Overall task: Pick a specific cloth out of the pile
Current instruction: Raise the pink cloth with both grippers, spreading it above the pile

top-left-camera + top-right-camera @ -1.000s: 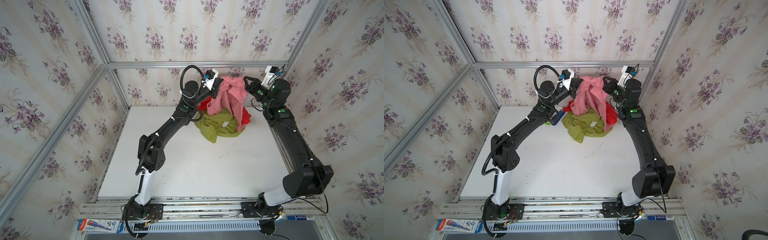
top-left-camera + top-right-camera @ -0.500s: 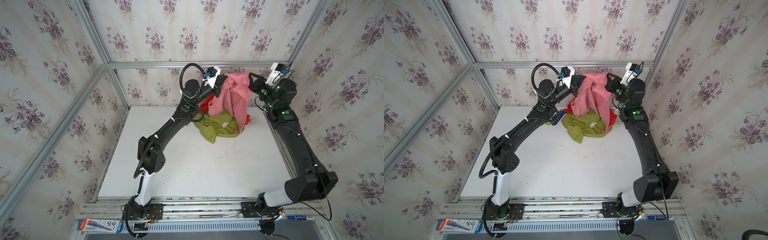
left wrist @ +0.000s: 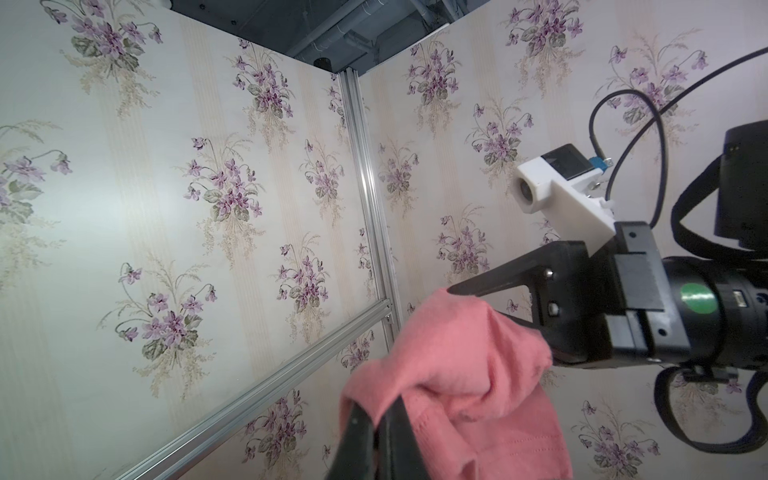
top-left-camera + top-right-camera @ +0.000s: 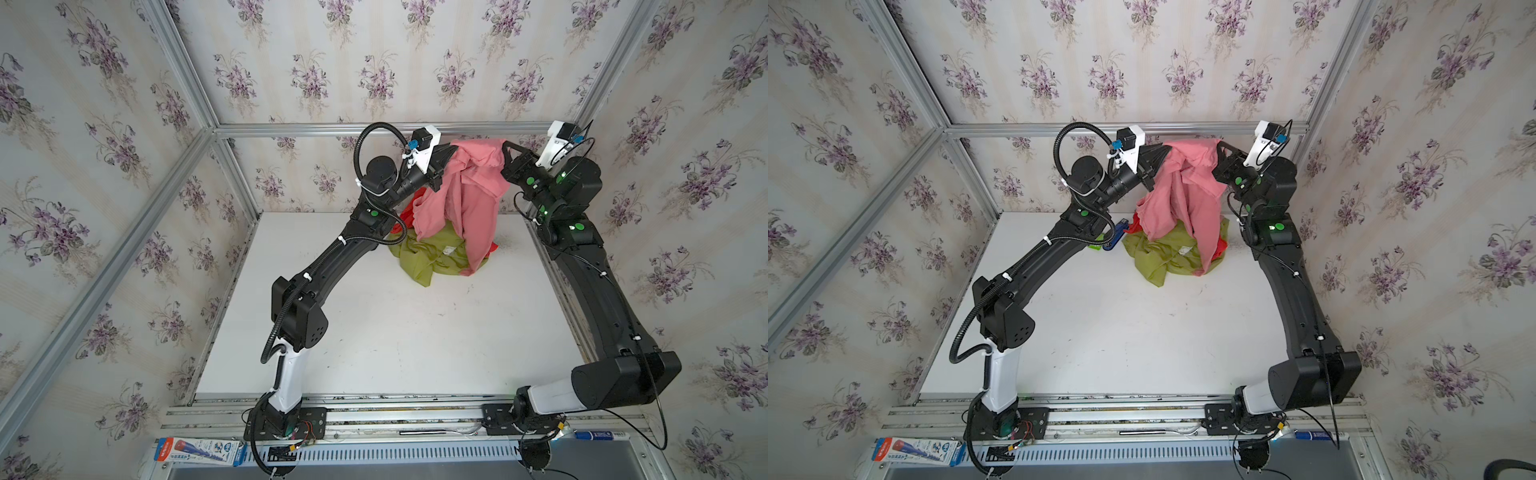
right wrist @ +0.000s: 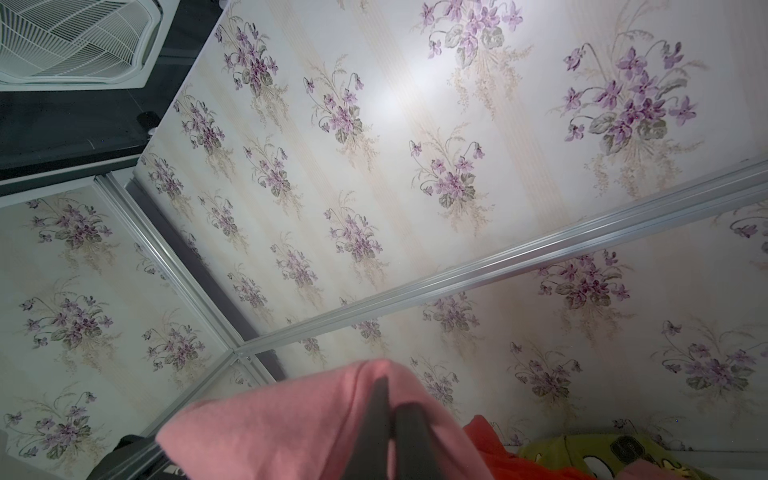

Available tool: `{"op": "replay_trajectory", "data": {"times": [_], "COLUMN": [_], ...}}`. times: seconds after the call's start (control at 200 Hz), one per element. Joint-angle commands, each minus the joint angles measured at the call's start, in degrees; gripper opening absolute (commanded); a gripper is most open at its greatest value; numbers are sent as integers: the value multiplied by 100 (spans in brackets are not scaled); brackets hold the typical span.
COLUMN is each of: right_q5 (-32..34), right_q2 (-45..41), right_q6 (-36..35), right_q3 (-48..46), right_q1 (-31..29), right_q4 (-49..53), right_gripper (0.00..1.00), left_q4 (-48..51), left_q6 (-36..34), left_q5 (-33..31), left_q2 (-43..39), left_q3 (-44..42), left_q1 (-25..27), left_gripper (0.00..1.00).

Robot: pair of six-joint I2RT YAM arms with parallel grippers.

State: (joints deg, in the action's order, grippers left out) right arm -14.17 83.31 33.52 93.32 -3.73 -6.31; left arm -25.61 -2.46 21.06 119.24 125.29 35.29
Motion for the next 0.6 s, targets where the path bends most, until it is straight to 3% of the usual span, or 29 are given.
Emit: {"op": "replay_trajectory", "data": {"times": [0.0,0.595], "right_q5": [49,-154], "right_q2": [-68,14], "right_q6": [-159,-276], "right_q3": [123,431], "right_q1": [2,15], "right_q4": [-257,444], "right_gripper": [0,0], "left_q4": [-588,-772], "left_q6": [145,369], "left_q5": [45,15], "left_q2": [-85,-511], "left_q3": [82,-287], "left_q1": [0,48], "left_gripper": [0,0]}}
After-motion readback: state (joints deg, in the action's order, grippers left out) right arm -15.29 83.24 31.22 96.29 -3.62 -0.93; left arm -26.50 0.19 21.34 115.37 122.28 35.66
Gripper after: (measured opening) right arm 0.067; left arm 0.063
